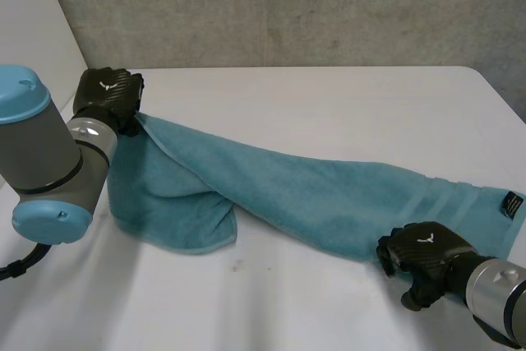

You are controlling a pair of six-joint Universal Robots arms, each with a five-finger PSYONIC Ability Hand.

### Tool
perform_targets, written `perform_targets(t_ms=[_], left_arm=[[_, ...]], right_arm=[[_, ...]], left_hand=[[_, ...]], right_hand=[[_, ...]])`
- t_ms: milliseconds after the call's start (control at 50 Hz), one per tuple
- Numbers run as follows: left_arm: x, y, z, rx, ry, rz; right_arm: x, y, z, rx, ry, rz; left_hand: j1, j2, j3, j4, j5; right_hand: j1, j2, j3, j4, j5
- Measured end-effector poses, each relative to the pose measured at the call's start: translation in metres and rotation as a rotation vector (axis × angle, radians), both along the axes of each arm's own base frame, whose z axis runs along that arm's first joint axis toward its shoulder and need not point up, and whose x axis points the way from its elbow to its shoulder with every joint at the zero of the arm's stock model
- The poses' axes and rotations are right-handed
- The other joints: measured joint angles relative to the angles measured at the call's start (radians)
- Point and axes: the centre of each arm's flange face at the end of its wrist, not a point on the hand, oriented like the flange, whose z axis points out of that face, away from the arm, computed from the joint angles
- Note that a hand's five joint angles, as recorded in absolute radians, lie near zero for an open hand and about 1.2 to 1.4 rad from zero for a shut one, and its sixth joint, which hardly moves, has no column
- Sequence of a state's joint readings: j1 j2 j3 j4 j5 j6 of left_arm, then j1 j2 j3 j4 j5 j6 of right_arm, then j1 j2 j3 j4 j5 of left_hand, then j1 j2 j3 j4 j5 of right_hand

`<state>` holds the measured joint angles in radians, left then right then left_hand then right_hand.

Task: Fold the laundry

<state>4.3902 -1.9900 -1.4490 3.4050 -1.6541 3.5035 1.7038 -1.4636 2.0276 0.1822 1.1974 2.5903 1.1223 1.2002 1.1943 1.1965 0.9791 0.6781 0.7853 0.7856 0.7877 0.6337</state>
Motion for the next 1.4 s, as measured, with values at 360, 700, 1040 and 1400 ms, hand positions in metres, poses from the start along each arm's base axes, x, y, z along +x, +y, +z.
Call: perform_targets(t_ms=[360, 700, 1040, 1400], left_arm=[[0.0, 0.001, -0.003, 0.009, -0.003, -0.001], [0.0, 0.001, -0.006, 0.017, -0.006, -0.002], [0.0, 0.0, -0.01, 0.024, -0.011, -0.002], [0.001, 0.001, -0.007, 0.024, -0.016, 0.001]], right_arm=[[-0.018, -0.059, -0.003, -0.18, 0.047, -0.148], [-0.015, -0.086, -0.013, -0.248, 0.061, -0.129], [-0.013, -0.118, -0.027, -0.351, 0.138, -0.094], [-0.019, -0.143, 0.06, -0.639, 0.079, -0.178]], left_hand=[[0.0, 0.0, 0.0, 0.0, 0.0], [0.0, 0.0, 0.0, 0.0, 0.0], [0.0, 0.0, 0.0, 0.0, 0.0], [0.0, 0.0, 0.0, 0.0, 0.0]], right_hand=[[-0.126, -0.311, -0.335, -0.327, -0.346], [-0.126, -0.311, -0.335, -0.327, -0.346], [-0.126, -0.297, -0.316, -0.309, -0.327], [0.296, 0.388, 0.393, 0.4, 0.348]])
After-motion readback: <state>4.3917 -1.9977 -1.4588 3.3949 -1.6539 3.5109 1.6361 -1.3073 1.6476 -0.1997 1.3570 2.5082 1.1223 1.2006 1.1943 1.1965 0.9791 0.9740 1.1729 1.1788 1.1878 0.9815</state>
